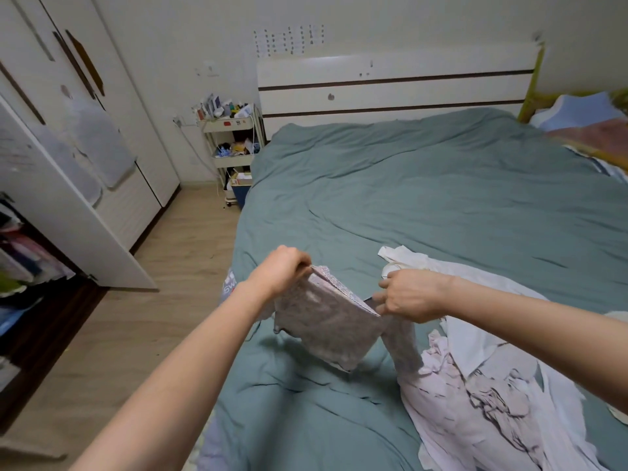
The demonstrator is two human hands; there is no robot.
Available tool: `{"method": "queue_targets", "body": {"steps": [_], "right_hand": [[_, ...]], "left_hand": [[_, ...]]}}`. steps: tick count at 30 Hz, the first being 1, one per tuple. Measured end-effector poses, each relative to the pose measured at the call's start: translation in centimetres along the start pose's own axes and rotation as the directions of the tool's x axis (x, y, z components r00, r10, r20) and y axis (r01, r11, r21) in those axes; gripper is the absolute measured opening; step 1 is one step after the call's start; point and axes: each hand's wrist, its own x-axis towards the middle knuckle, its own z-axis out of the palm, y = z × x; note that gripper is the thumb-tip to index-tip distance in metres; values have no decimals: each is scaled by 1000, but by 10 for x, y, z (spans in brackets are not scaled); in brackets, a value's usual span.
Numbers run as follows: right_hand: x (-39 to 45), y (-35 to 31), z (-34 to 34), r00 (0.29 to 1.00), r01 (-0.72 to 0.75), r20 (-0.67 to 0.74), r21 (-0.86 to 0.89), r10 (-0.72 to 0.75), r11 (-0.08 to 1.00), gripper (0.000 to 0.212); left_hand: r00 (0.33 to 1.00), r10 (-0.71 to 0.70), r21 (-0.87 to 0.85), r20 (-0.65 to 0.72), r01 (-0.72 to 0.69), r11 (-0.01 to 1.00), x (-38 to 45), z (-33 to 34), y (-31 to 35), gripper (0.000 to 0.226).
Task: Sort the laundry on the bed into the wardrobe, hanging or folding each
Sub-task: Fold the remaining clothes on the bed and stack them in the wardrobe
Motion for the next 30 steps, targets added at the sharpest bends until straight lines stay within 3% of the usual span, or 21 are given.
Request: {"method": "queue_targets", "body": {"steps": [3, 6, 7, 10, 12, 15, 17, 18, 19, 20, 21, 22, 23, 24, 25, 26, 27, 28, 29, 30], "right_hand": [[6, 9, -2, 942, -20, -332, 49, 35, 999, 12], [9, 17, -9, 900, -91, -379, 313, 213, 945, 6], [10, 20, -12, 900, -121, -328, 447, 289, 886, 1], [11, 30, -13, 845, -181, -223, 738, 487, 650, 34], [10, 38, -7, 780, -257, -106, 844, 616, 470, 41], [11, 42, 7, 712, -421, 138, 868, 689, 262, 24], [15, 39, 15, 727, -533, 320, 821, 607, 204, 24], [18, 37, 17, 729, -533, 337, 826, 596, 185, 32], [22, 35, 17, 713, -489, 283, 857, 642, 164, 34], [26, 33, 17, 638, -413, 190, 902, 746, 123, 30], [29, 29, 18, 489, -317, 76, 943, 869, 96, 23], [32, 25, 18, 339, -245, -7, 965, 941, 95, 19], [34, 20, 19, 333, -234, -45, 964, 942, 128, 19], [38, 13, 23, 510, -292, -22, 936, 860, 197, 22], [42, 3, 26, 758, -370, 97, 878, 645, 303, 25], [44, -7, 32, 882, -428, 283, 816, 378, 389, 27], [43, -13, 34, 882, -472, 417, 775, 221, 420, 27], [39, -13, 35, 873, -487, 456, 780, 174, 393, 27], [35, -10, 34, 884, -468, 433, 833, 178, 296, 26], [32, -6, 35, 894, -430, 401, 893, 198, 132, 26]], "left_hand": [[998, -45, -29, -34, 44, 999, -4, -2, -13, 16], [989, -127, -149, -82, 114, 982, -11, -5, -29, 18], [984, -159, -198, -83, 140, 970, -13, -6, -33, 19], [973, -230, -357, -12, 211, 910, -18, -13, -46, 22], [963, -249, -529, 101, 264, 807, -23, -21, -49, 21], [926, -176, -717, 335, 371, 590, -30, -28, -49, 16], [901, -142, -668, 410, 403, 625, -31, -29, -48, 17], [920, -159, -596, 359, 357, 719, -30, -28, -49, 18], [955, -195, -479, 225, 283, 831, -27, -26, -51, 21], [975, -221, -361, 1, 206, 910, -24, -22, -51, 24], [945, -234, -304, -228, 159, 939, -24, -18, -49, 23], [910, -224, -301, -348, 118, 946, -26, -13, -46, 20], [945, -172, -300, -279, 84, 950, -28, -4, -46, 19], [995, -92, -299, -31, 79, 951, -34, 6, -42, 20], [939, -67, -265, 336, 163, 950, -42, 16, -37, 22], [784, -108, -198, 611, 284, 938, -48, 26, -37, 22], [698, -172, -118, 695, 346, 931, -53, 30, -40, 20], [718, -216, -110, 661, 378, 919, -53, 31, -46, 19], [781, -243, -160, 575, 399, 903, -52, 29, -51, 21], [823, -265, -248, 502, 431, 867, -50, 28, -56, 24]]}}
